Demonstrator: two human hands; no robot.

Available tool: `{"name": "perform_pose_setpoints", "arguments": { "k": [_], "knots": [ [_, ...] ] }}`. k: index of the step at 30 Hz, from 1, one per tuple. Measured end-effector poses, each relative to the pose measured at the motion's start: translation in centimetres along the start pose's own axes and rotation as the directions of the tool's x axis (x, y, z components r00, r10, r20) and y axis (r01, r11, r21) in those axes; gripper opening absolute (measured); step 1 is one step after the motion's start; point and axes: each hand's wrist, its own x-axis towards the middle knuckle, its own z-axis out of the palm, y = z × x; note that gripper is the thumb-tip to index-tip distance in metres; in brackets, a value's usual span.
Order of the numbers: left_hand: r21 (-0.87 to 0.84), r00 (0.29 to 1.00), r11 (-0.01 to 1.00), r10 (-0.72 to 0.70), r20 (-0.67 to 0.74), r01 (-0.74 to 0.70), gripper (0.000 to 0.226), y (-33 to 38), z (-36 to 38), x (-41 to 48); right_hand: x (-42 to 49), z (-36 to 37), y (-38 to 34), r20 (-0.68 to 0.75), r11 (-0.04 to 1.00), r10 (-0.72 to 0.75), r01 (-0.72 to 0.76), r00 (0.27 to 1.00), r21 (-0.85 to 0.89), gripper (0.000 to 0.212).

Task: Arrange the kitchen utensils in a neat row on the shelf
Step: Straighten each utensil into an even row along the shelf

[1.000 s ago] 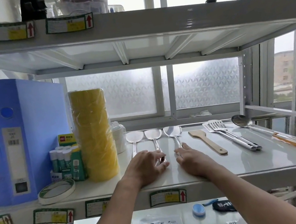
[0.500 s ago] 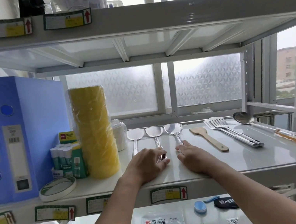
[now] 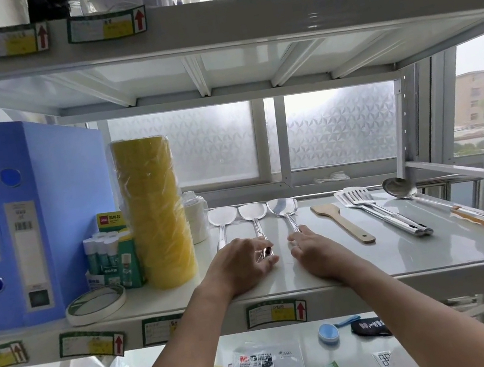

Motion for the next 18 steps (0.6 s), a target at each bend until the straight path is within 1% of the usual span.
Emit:
{"name": "perform_pose_setpoints", "arguments": {
  "k": [4,7,11,18],
  "knots": [
    [-0.008,1.000,1.000,-0.002,-0.014,0.002,0.043,0.02,-0.01,0.00,-0.06,-0.05,-0.08,0.000,1.000,-0.002,0.002,1.000,0.004,0.048],
    [-0.013,1.000,1.000,0.005,-0.015,-0.005,0.042,0.10,-0.08,-0.01,0.00,0.01,-0.07,-0.003,1.000,-0.004,0.004,1.000,-0.001,0.046],
    [-0.009,1.000,1.000,0.017,-0.006,-0.017,0.042,0.11,-0.14,-0.04,0.02,0.09,-0.12,-0.016,1.000,-0.004,0.004,1.000,-0.007,0.050],
    [0.013,1.000,1.000,0.026,0.003,-0.026,0.041,0.08,-0.17,0.00,0.08,-0.01,-0.21,-0.006,1.000,0.011,-0.011,1.000,-0.016,0.049]
  ]
}}
